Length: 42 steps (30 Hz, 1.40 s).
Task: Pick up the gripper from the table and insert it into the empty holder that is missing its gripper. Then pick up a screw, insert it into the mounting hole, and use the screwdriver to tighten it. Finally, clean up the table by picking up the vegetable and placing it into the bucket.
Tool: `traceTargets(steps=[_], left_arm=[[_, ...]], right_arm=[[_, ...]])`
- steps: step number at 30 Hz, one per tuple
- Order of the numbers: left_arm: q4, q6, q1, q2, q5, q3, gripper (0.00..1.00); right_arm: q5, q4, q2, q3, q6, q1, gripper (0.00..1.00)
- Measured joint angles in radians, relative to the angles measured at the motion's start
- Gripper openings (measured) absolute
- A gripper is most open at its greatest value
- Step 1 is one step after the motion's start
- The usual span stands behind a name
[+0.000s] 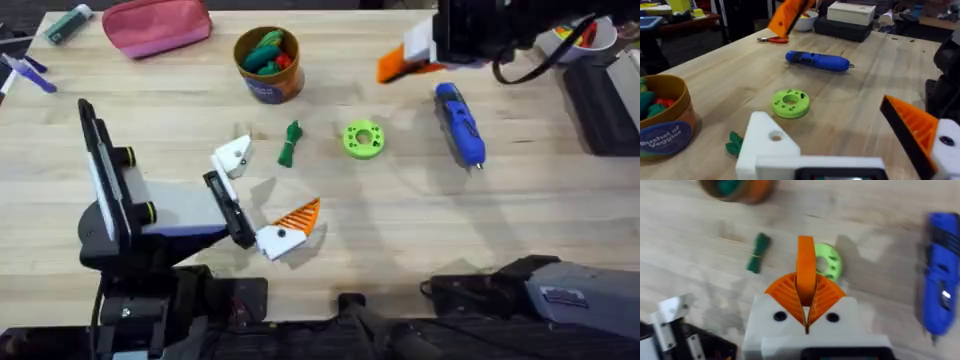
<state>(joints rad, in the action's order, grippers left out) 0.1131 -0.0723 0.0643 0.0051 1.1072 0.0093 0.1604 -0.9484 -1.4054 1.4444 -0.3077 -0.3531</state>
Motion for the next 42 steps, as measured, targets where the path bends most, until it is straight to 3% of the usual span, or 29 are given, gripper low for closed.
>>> traceTargets(steps=[10,19,31,42], left_arm=[[0.0,0.0,0.0,0.0,0.0,0.0,0.986],[0.0,0.0,0.0,0.0,0.0,0.0,0.985],[0.0,0.0,0.0,0.0,0.0,0.0,0.985],[0.0,0.0,0.0,0.0,0.0,0.0,0.985]], right_arm=[[0.363,0.4,0.064,-0.348,-0.054,0.0,0.013],[0.776,0.904,0.064,-0.609,-0.166,0.001,0.012],[1.046,1.389,0.059,-0.748,-0.434,0.001,0.012],[1.241,1.772,-0.119,-0.777,-0.649,0.001,0.012]])
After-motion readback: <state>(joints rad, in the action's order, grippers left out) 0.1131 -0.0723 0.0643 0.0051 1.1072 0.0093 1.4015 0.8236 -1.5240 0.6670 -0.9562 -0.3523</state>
